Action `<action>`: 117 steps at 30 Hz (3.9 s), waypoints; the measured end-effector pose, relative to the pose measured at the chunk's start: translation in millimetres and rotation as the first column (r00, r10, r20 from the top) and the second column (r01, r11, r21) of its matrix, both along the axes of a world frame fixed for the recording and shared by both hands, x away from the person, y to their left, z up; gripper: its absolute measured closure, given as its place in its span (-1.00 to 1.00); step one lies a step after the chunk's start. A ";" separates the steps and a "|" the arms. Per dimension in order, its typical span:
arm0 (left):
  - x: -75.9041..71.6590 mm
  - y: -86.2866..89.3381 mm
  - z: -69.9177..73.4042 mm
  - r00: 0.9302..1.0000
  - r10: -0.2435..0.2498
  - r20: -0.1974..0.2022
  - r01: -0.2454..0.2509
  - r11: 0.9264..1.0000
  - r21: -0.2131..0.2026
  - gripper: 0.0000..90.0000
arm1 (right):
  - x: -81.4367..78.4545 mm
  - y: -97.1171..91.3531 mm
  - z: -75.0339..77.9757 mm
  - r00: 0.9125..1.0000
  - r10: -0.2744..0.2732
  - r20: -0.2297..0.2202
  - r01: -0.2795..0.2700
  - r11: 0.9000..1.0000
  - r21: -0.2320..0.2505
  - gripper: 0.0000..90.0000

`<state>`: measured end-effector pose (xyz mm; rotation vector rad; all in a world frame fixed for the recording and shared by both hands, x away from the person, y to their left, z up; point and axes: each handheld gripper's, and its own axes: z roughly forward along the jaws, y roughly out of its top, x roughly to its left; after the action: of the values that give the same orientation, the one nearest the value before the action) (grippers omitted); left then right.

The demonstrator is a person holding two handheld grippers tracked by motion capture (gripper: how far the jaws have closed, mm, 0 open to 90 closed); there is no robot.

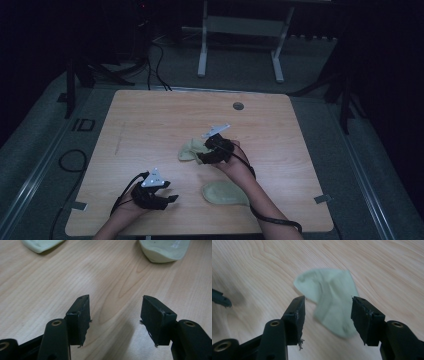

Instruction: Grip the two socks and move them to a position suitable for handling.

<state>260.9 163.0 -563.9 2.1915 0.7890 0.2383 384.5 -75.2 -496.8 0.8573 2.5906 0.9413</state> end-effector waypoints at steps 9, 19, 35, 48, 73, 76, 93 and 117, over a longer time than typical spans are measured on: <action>0.0 2.6 -0.1 1.000 0.026 0.017 -0.026 1.000 -0.002 -0.11 | 30.4 31.5 -24.2 0.999 0.010 -0.038 -0.012 0.998 -0.056 -0.02; -1.5 1.2 -1.4 1.000 0.020 0.017 -0.020 1.000 0.002 -0.11 | 46.9 46.9 -50.5 0.998 -0.013 -0.065 0.004 0.992 -0.128 0.09; -1.1 2.6 -2.0 0.999 0.028 0.023 -0.028 1.000 0.001 -0.11 | 43.8 42.4 -37.3 0.998 -0.051 -0.025 0.047 0.988 -0.148 0.78; -1.2 1.7 -1.7 0.999 0.031 0.024 -0.031 1.000 -0.002 -0.11 | 43.5 -6.3 18.1 0.985 -0.167 0.044 0.170 0.982 -0.084 0.78; -3.5 -1.1 0.7 0.998 0.031 0.045 -0.030 0.999 -0.024 -0.11 | 24.0 -70.4 -14.9 0.934 -0.355 -0.035 0.351 0.933 -0.080 0.78; -3.9 -1.6 1.1 0.998 0.029 0.048 -0.028 0.999 -0.022 -0.11 | 24.5 -66.5 -32.3 0.930 -0.363 -0.054 0.356 0.928 -0.108 0.77; 15.5 -5.8 16.8 0.992 0.092 0.081 -0.086 0.993 -0.079 -0.17 | 21.2 -52.4 -47.3 0.935 -0.342 -0.093 0.332 0.937 -0.107 -0.04; 104.1 -114.7 21.8 0.994 -0.016 0.104 0.011 0.998 0.054 0.71 | -3.8 -62.8 -46.7 0.968 -0.237 -0.084 0.224 0.964 -0.142 0.49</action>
<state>364.9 48.3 -542.1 2.2144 0.7170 0.3678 380.7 -138.0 -543.5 1.1649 2.5288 0.6713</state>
